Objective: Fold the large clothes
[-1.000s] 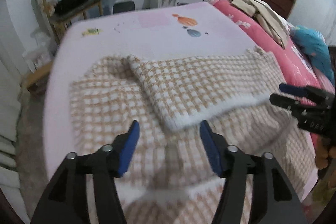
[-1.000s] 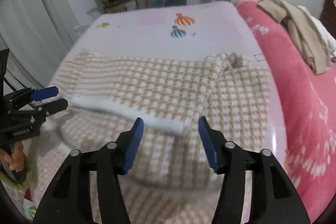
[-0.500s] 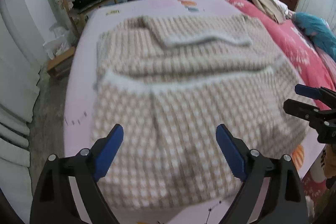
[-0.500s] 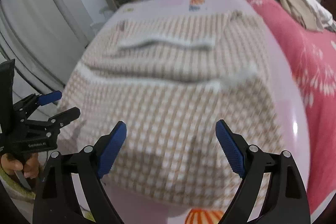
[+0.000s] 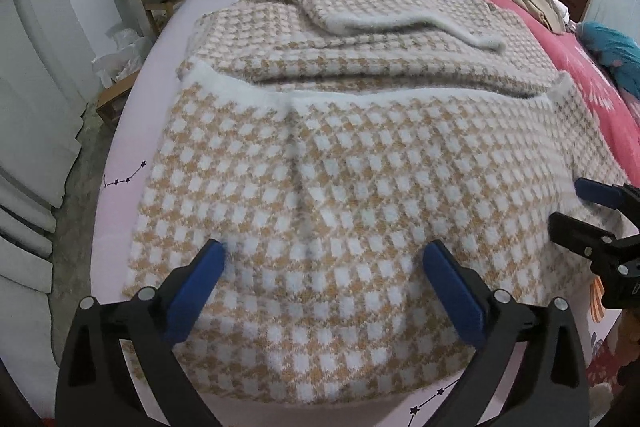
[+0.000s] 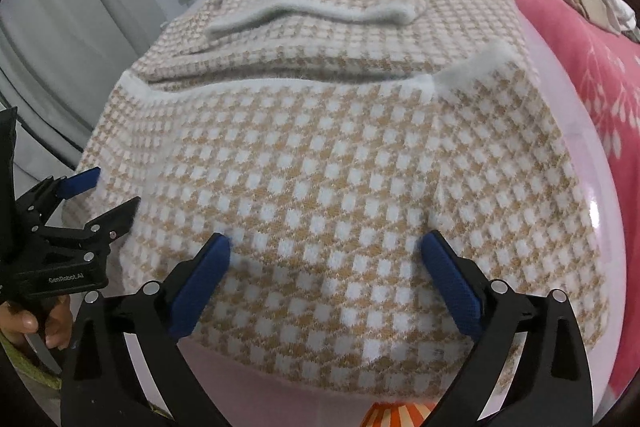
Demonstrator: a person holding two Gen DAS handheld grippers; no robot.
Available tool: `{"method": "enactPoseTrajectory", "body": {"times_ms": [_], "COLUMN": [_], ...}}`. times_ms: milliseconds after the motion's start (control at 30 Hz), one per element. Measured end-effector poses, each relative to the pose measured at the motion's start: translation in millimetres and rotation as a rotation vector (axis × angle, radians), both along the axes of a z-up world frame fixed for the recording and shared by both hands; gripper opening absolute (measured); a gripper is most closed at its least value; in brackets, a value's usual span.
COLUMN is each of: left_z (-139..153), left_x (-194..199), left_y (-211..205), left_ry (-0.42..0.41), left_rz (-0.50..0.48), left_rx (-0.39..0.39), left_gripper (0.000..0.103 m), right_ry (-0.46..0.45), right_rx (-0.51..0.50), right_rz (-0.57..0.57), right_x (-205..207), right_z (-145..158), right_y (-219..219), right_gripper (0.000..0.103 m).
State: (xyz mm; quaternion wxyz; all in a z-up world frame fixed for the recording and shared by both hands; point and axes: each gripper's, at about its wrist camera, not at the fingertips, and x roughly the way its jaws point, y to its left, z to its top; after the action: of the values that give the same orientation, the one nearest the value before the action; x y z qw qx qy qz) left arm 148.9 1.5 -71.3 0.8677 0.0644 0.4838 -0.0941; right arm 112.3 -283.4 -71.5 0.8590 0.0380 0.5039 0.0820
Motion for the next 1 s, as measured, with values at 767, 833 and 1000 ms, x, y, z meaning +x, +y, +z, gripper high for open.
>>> {"method": "enactPoseTrajectory", "body": {"times_ms": [767,833,1000], "left_z": [-2,-2,-2], "left_x": [2,3,4], "left_y": [5,5,6], "left_ry": [0.024,0.029,0.037], "left_rz": [0.034,0.035,0.034], "left_rx": [-0.039,-0.042,-0.046], "left_gripper": [0.099,0.099,0.099], "right_ry": [0.010,0.012,0.013], "right_rx": [-0.017,-0.018,-0.021], "right_rz": [0.000,0.001,0.000], "right_x": [0,0,2], "right_z": [-5,-5,-5], "right_y": [14,14,14], "right_gripper": [0.095,0.095,0.095]}}
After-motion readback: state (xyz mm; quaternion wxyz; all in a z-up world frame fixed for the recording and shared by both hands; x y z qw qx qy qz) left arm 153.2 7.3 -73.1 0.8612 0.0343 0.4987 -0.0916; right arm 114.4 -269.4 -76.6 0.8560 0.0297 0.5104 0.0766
